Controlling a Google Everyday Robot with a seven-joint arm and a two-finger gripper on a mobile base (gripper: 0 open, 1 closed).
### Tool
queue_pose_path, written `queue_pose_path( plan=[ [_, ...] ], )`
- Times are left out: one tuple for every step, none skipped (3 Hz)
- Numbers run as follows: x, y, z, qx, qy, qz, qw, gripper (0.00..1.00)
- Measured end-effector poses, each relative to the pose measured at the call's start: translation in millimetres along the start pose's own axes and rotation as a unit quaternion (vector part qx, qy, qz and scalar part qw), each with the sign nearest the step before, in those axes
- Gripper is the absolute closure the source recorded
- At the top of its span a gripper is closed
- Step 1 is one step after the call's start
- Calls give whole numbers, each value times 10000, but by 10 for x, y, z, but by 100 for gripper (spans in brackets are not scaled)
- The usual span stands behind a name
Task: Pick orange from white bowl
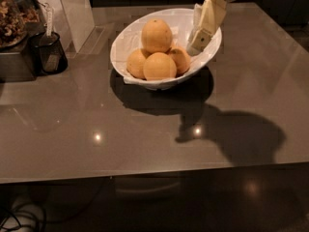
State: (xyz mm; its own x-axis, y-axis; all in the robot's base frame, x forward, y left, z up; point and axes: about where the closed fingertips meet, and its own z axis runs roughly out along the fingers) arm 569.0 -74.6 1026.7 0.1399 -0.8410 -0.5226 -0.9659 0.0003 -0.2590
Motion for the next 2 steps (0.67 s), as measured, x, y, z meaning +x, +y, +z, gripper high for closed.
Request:
queue_pose_path(
  plan=[
    [-76, -160, 316, -320, 68, -122, 9994, 0],
    [-119, -205, 346, -256, 15, -138, 9996, 0]
  ],
)
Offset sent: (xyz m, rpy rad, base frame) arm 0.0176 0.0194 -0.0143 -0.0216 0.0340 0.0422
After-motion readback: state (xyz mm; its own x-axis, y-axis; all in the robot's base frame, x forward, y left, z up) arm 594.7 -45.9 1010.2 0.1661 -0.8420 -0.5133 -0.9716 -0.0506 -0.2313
